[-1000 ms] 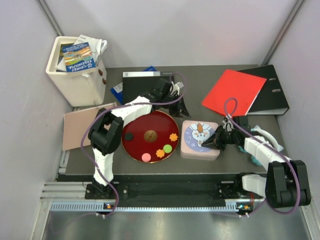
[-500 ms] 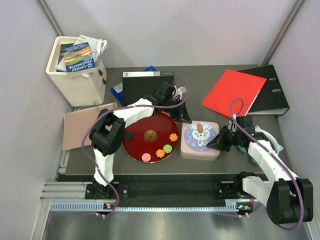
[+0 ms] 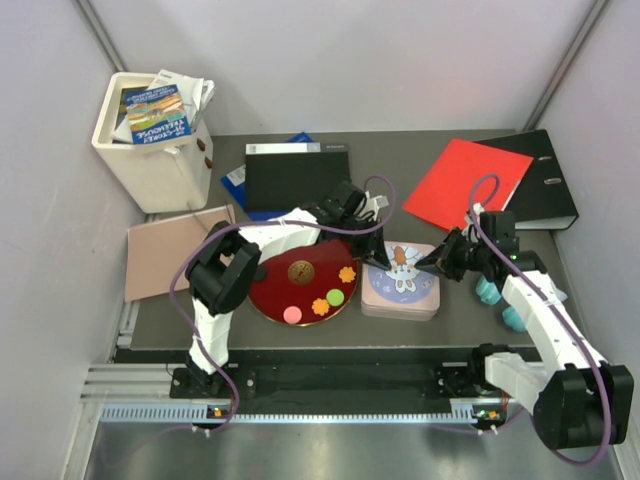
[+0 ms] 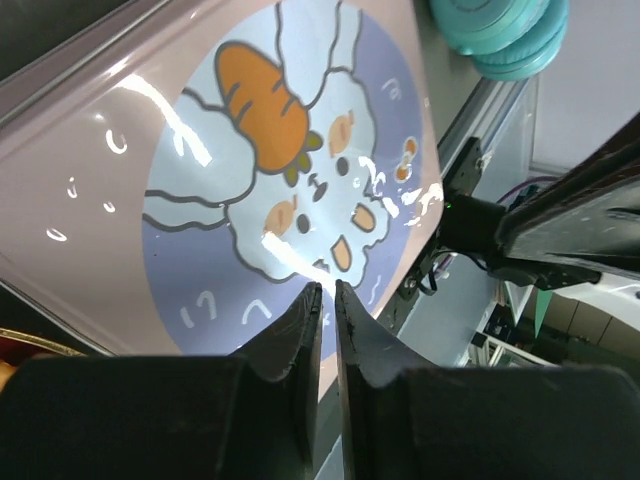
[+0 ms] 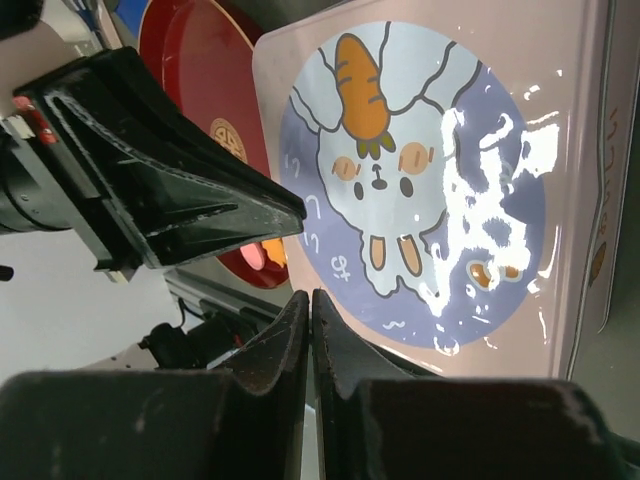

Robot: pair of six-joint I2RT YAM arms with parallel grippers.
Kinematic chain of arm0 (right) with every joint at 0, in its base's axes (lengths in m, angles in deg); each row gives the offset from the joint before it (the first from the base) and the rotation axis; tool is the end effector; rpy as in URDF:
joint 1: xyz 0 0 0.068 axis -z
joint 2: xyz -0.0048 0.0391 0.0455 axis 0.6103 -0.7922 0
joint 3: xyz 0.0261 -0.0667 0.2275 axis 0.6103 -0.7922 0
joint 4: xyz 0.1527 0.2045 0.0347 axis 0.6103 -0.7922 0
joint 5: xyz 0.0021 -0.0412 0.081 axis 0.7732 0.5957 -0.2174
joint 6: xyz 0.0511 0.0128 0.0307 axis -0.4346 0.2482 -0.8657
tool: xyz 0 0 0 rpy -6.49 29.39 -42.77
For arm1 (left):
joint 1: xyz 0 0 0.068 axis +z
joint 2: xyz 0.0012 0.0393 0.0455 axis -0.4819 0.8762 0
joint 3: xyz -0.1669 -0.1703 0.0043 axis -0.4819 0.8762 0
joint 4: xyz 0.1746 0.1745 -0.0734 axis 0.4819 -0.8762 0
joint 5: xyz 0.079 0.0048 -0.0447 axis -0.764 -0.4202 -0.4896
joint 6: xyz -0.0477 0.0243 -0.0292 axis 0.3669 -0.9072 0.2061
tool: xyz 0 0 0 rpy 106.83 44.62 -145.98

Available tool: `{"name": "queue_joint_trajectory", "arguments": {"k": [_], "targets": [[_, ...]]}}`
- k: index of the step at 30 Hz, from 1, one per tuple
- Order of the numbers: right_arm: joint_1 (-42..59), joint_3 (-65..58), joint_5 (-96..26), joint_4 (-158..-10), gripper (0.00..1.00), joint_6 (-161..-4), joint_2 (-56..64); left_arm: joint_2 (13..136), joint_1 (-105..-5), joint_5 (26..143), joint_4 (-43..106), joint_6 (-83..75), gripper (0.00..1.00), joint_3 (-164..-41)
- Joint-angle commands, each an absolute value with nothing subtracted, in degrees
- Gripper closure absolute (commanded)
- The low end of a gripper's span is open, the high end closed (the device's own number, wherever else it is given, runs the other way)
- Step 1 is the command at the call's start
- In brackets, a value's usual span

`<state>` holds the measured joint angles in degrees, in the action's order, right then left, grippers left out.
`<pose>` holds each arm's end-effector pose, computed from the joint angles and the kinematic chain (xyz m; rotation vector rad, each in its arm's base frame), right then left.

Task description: Pack the cookies

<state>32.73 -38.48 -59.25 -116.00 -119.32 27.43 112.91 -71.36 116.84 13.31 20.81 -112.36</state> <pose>0.2156 0.0425 0.2073 0.5912 2.4715 1.0377 0.2908 -0.3072 0.1658 0.5139 2.6382 -1.4089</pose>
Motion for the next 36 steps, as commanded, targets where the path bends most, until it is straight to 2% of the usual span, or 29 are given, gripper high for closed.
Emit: {"name": "queue_joint_trajectory", "arguments": {"k": [1, 3, 8, 17, 23, 27, 28, 31, 36], "targets": [[32.51, -42.77, -58.01, -113.81, 0.96, -119.98, 27.31, 113.78, -72.23, 117.19, 12.27, 18.07, 0.85, -110.97], [32.43, -46.21, -57.92, -113.90, 1.00, -121.03, 26.18, 114.05, -72.14, 117.28, 12.35, 18.16, 0.85, -110.61], [32.43, -52.82, -57.57, -114.52, 1.00, -121.12, 22.48, 113.70, -72.23, 117.55, 12.44, 17.90, 0.85, -110.35], [32.43, -43.95, -55.11, -114.87, 1.00, -121.91, 31.95, 110.36, -72.14, 114.40, 13.93, 18.86, 0.85, -111.49], [32.51, -32.53, -55.19, -114.43, 0.93, -120.69, 29.87, 105.53, -70.65, 110.00, 13.50, 20.97, 0.77, -116.14], [32.34, -25.33, -52.56, -117.15, 0.89, -115.16, 26.88, 103.86, -69.86, 102.63, 6.75, 18.08, 0.56, -119.57], [32.34, -24.35, -51.25, -117.50, 0.89, -113.15, 26.53, 103.33, -69.94, 97.82, 4.29, 16.51, 0.53, -119.92], [31.03, -21.62, -48.26, -117.59, 0.88, -109.54, 25.74, 101.75, -69.94, 90.33, -1.08, 14.30, 0.52, -119.05], [26.29, -18.64, -42.47, -115.75, 0.85, -107.42, 24.85, 97.71, -70.03, 85.65, -4.70, 11.58, 0.56, -114.67]]}}
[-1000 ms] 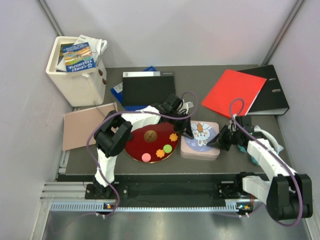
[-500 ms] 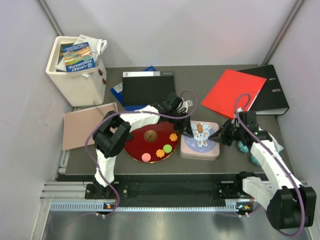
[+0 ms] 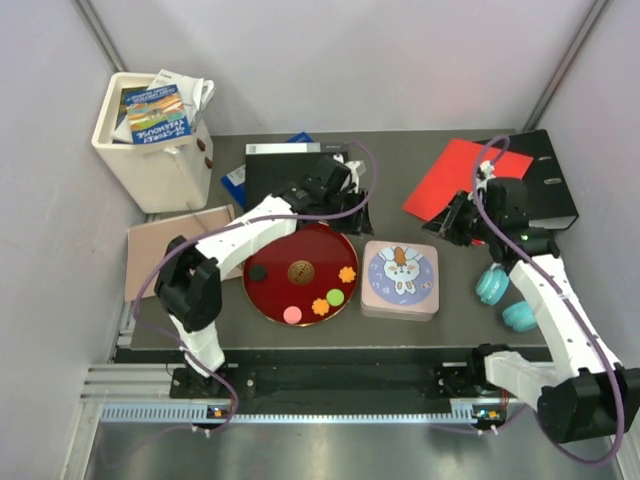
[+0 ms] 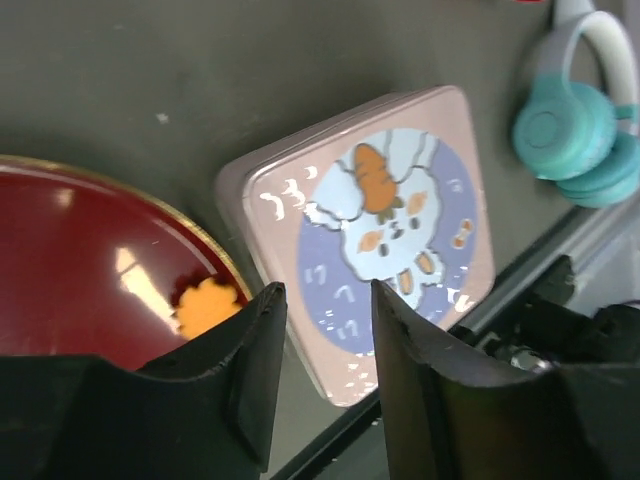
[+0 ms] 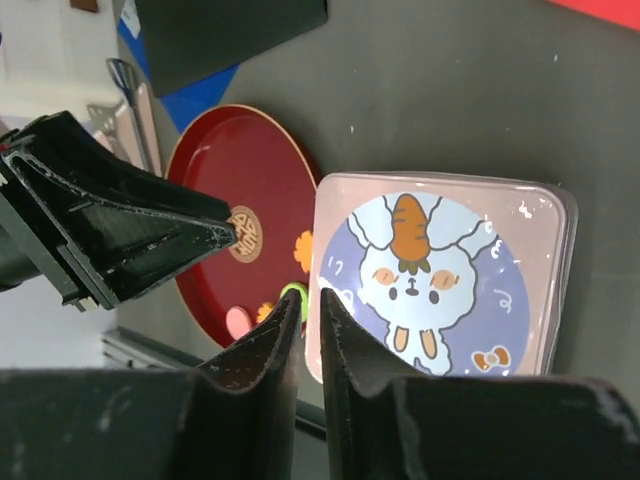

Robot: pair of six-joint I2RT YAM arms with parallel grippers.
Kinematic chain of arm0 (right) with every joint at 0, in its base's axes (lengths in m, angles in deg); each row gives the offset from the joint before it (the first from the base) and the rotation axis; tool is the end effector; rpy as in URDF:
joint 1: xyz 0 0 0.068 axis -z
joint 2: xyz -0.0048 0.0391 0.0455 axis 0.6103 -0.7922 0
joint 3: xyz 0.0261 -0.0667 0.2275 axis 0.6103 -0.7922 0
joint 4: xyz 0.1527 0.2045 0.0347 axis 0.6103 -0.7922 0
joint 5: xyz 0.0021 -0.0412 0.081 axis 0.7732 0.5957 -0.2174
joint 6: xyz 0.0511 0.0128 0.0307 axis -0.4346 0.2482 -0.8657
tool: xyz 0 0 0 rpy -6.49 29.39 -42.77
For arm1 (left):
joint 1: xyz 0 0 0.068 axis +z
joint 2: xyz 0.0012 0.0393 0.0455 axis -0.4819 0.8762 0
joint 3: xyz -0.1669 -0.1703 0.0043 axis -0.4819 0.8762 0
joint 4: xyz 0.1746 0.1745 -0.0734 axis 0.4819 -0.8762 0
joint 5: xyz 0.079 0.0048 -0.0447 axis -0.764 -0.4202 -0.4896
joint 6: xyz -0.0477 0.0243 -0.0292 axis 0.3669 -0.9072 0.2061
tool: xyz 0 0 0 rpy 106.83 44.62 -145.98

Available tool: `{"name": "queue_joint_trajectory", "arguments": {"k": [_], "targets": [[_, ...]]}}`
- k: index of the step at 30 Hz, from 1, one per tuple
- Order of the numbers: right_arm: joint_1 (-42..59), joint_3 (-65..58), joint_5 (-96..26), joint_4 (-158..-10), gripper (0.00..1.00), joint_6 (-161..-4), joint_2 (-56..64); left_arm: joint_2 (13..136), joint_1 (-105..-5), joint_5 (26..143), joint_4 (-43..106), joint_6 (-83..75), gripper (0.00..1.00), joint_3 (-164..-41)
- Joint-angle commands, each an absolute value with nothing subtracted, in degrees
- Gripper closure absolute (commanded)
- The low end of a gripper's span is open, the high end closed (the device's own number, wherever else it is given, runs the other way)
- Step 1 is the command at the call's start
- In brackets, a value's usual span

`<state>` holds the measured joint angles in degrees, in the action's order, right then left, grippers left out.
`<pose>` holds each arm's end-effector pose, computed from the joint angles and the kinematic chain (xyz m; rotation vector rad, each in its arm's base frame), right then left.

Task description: Pack the cookies

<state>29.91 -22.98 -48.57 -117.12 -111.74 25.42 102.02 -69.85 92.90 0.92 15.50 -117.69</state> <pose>0.2368 0.0486 0.2851 0.3576 2.2695 0.8184 0.2964 -0.2753 0.2474 0.3652 2.4810 -0.9200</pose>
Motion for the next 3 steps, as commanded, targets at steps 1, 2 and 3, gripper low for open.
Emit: {"name": "queue_joint_trajectory", "arguments": {"k": [1, 2, 3], "targets": [[25.49, -18.11, -41.32, -115.57, 0.84, -106.80, 24.68, 96.31, -69.95, 84.42, -5.13, 10.79, 0.55, -114.04], [24.61, -17.49, -40.43, -115.31, 0.83, -106.28, 24.24, 95.95, -69.94, 81.80, -6.09, 10.69, 0.54, -113.78], [23.56, -15.83, -38.25, -115.31, 0.79, -105.40, 23.98, 95.59, -69.77, 80.47, -7.15, 10.52, 0.53, -114.12]]}}
